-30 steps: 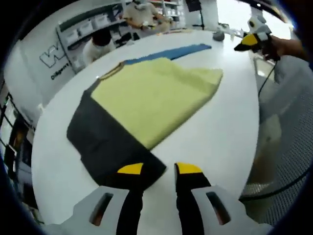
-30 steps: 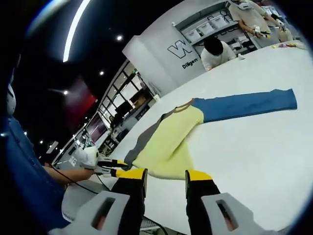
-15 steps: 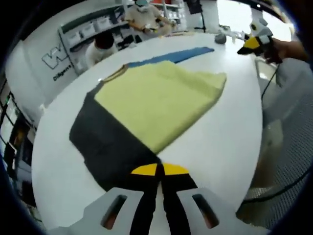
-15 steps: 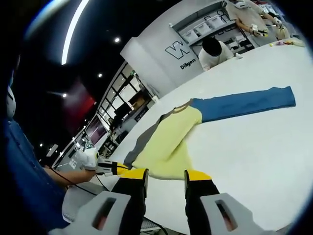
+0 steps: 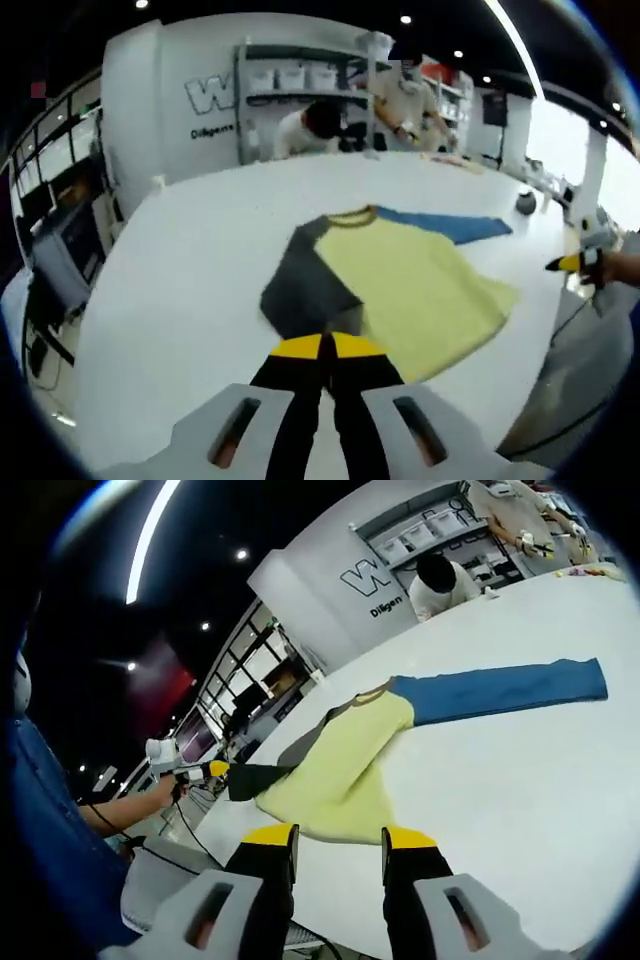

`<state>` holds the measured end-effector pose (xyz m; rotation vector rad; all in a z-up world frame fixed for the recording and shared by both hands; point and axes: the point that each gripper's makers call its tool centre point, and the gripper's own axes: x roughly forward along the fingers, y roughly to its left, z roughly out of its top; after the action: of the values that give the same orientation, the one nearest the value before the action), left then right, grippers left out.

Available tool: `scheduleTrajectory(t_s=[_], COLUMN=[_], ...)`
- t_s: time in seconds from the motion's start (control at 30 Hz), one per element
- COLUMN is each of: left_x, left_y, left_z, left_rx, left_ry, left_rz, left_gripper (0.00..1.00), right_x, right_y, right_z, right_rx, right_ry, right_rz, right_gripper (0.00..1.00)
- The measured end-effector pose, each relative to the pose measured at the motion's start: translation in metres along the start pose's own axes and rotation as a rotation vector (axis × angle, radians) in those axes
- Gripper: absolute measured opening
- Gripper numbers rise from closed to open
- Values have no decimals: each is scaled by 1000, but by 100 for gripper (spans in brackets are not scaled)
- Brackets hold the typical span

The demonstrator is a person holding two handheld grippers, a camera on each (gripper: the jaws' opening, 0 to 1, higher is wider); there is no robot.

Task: Fold the garment on the visible template until the final outline fits inside the template.

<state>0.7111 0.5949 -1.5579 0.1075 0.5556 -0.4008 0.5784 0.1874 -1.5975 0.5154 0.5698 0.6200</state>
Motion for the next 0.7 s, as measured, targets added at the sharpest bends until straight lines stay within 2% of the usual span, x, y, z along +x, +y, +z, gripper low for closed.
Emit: scheduleTrajectory(t_s=[0.1, 0.17, 0.23, 0.33, 0.37, 0.4, 0.5, 0.6, 0.7], left_x=[-5, -5, -6, -8, -8, -7, -9, -9, -9], left_y=[20, 26, 49, 68, 70, 88, 102, 144, 164], left_z=[14, 18, 30, 37, 38, 39, 42, 42, 42], left_rx=[-8, -17, -16, -8, -11, -33, -62, -129, -152], left_ry=[-20, -29, -40, -37, -39, -39, -45, -58, -60], left_rz=[29, 36, 65, 90, 93, 104, 124, 170, 195], left_gripper=[0, 0, 0, 0, 0, 0, 0, 0, 0], right_x=[1, 1, 1, 1, 1, 0, 0, 2, 4], right_y=[1, 1, 4, 6, 6, 8, 10, 14, 15], right_z=[0, 0, -1, -3, -3, -4, -5, -9, -11], right_rx=[0, 0, -1, -3, -3, 0, 3, 7, 11], right_ry=[1, 3, 9, 17, 17, 20, 20, 23, 30], right_rz=[2, 2, 3, 1, 1, -2, -6, -20, -29], right_gripper=[29, 29, 29, 29, 29, 29, 29, 29, 29])
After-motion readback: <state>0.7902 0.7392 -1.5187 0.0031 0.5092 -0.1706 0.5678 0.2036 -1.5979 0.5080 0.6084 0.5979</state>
